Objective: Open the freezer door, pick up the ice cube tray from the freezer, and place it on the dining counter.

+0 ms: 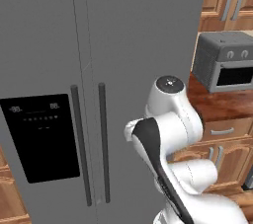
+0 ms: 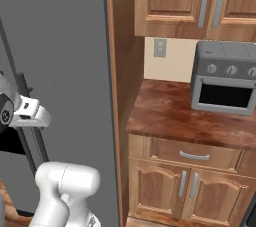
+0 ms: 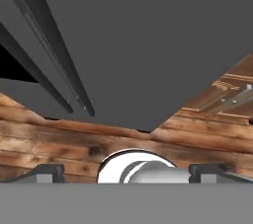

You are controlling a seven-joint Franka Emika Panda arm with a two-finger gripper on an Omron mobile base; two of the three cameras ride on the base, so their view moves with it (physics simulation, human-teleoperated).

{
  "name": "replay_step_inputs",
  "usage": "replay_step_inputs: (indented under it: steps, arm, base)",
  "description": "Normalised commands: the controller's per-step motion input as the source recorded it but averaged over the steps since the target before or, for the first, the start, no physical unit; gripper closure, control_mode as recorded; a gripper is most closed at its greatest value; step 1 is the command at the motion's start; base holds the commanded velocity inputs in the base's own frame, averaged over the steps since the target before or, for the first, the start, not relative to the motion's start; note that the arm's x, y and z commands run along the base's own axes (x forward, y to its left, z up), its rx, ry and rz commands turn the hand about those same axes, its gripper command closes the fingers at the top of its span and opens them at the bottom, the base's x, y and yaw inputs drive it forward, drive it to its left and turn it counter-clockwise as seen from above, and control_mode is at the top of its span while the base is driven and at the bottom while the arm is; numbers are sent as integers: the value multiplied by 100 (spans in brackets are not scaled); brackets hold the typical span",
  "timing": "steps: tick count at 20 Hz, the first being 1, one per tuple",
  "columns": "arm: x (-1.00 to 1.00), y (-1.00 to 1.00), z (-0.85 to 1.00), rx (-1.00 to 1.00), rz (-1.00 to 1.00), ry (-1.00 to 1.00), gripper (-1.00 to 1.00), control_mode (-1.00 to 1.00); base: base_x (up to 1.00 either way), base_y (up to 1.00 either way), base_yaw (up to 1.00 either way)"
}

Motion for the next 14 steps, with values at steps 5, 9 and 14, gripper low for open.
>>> replay_step_inputs:
  steps: [5, 9, 14]
  arm:
    - [-37, 100, -27, -2, 3, -50, -100, -100]
    - [-21, 99, -1, 3, 1, -50, -100, -100]
    - [-7, 82, -7, 12, 0, -38, -100, -100]
  base:
    - [0, 0, 0]
    - [0, 0, 0]
    - [0, 0, 0]
